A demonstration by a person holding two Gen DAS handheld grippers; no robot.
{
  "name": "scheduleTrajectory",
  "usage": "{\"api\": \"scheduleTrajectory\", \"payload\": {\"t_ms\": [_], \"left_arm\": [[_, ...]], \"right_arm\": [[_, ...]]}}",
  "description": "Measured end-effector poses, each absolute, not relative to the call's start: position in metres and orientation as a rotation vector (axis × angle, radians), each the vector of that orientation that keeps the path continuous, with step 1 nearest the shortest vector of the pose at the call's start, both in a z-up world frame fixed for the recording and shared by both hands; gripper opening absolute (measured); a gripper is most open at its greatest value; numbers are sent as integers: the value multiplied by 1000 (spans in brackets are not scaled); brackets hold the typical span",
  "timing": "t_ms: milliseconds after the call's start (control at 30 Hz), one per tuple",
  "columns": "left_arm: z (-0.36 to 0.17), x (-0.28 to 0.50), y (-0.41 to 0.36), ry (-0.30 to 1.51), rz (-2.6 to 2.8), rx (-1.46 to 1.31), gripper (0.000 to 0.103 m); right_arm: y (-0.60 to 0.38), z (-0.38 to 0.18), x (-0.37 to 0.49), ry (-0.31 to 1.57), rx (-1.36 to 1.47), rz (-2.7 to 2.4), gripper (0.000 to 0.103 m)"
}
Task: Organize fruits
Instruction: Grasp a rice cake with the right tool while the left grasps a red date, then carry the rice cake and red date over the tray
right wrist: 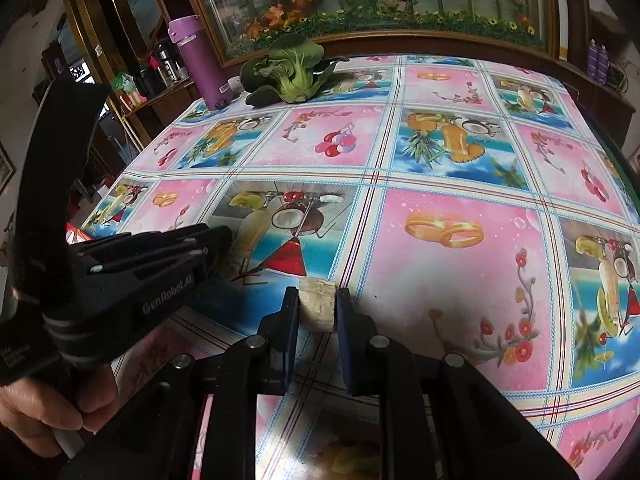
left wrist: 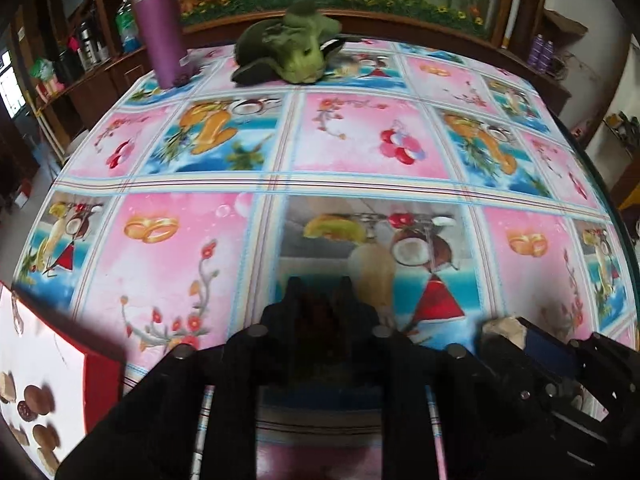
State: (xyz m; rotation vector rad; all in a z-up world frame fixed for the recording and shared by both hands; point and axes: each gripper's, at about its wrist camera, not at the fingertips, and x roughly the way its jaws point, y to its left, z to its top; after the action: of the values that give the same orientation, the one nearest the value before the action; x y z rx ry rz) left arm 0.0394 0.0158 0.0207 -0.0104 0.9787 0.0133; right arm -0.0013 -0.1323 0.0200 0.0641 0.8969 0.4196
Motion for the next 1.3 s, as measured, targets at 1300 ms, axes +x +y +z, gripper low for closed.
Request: {"api": "scheduleTrajectory", "payload": {"t_ms": [1300], "left_arm": [[148, -201, 162, 480, 239, -76, 19]], "right_arm": [[43, 120, -119, 690, 32, 755, 16]]}}
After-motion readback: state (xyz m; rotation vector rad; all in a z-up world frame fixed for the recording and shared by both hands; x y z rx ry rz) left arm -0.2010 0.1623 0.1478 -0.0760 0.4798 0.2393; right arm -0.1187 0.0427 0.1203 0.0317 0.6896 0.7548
